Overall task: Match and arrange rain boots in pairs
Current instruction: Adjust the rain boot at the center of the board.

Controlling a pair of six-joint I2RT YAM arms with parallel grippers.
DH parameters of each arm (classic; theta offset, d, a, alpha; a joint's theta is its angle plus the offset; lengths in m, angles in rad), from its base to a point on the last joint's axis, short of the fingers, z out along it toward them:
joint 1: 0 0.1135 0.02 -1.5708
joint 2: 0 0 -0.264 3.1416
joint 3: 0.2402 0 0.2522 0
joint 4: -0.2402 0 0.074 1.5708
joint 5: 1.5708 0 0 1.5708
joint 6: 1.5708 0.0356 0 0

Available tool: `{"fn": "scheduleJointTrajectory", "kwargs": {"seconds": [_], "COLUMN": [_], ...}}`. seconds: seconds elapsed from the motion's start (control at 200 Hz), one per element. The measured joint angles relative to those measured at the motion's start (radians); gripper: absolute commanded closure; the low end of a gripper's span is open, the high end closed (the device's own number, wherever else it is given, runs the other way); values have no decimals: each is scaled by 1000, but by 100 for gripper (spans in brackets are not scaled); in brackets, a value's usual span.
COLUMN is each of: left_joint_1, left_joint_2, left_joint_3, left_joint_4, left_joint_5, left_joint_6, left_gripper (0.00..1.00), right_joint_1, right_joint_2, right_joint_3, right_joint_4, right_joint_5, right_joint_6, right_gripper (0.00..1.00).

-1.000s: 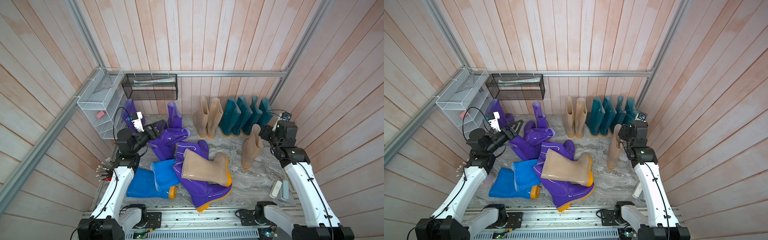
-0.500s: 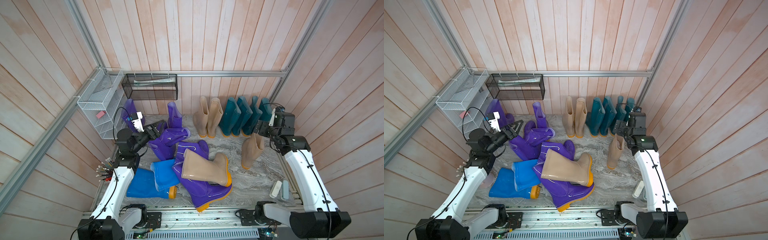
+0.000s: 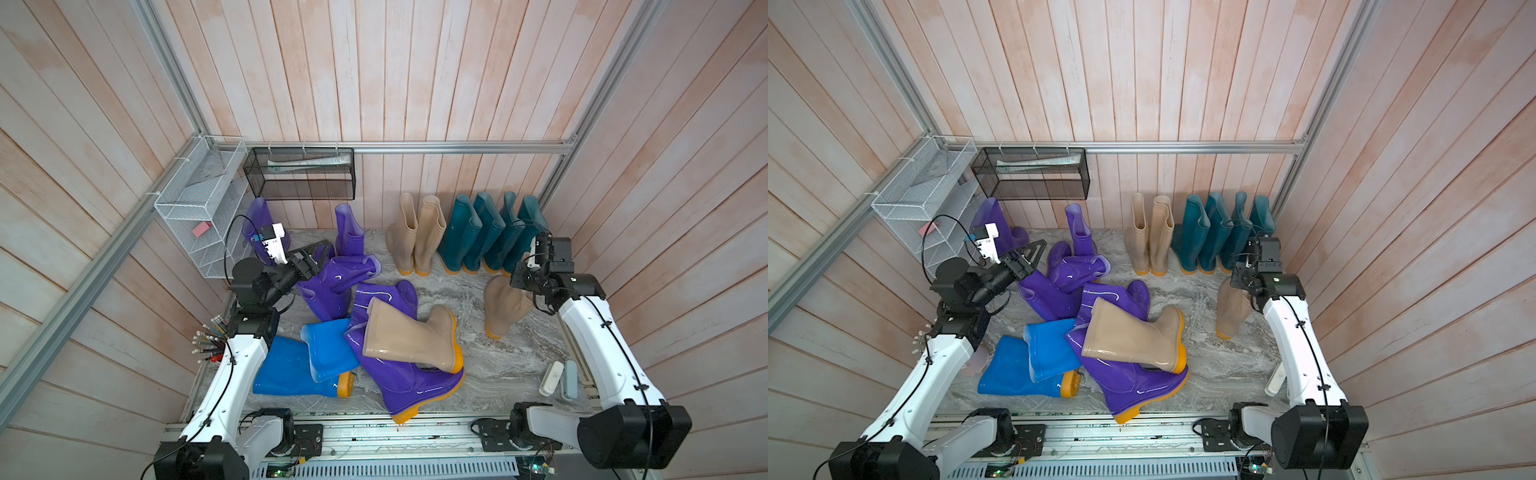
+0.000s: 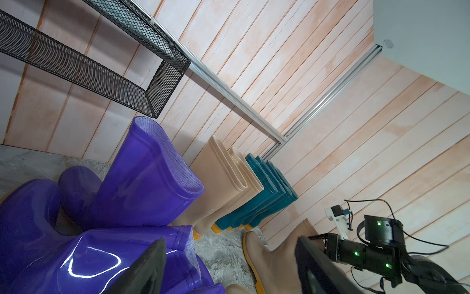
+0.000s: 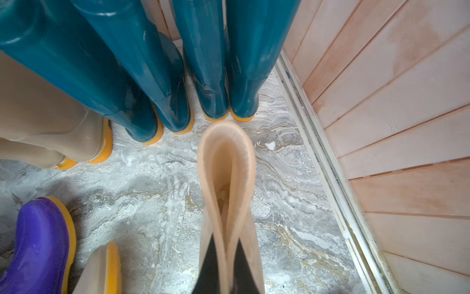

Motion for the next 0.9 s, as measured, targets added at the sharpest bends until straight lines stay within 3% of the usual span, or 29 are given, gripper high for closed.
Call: {"fn": "scheduleJointTrajectory", "kwargs": {"seconds": [0.415,0.895], "left_joint_1": [-2,-4], "left_joint_2": [6,6], "left_joint_3": [-5,-5], "left_joint_4": [8,15], "left_joint_5": [5,7], "left_joint_6": [-7,-7], "left_gripper": [18,18], "right_joint_1": [-9,124], "right_joint_2": [114,30], "right_joint_3": [110,114], "right_joint_4": [-10,-54], "right_joint_5": [-35,-140], "right_joint_6": [-171,-132], "right_gripper": [100,100]}}
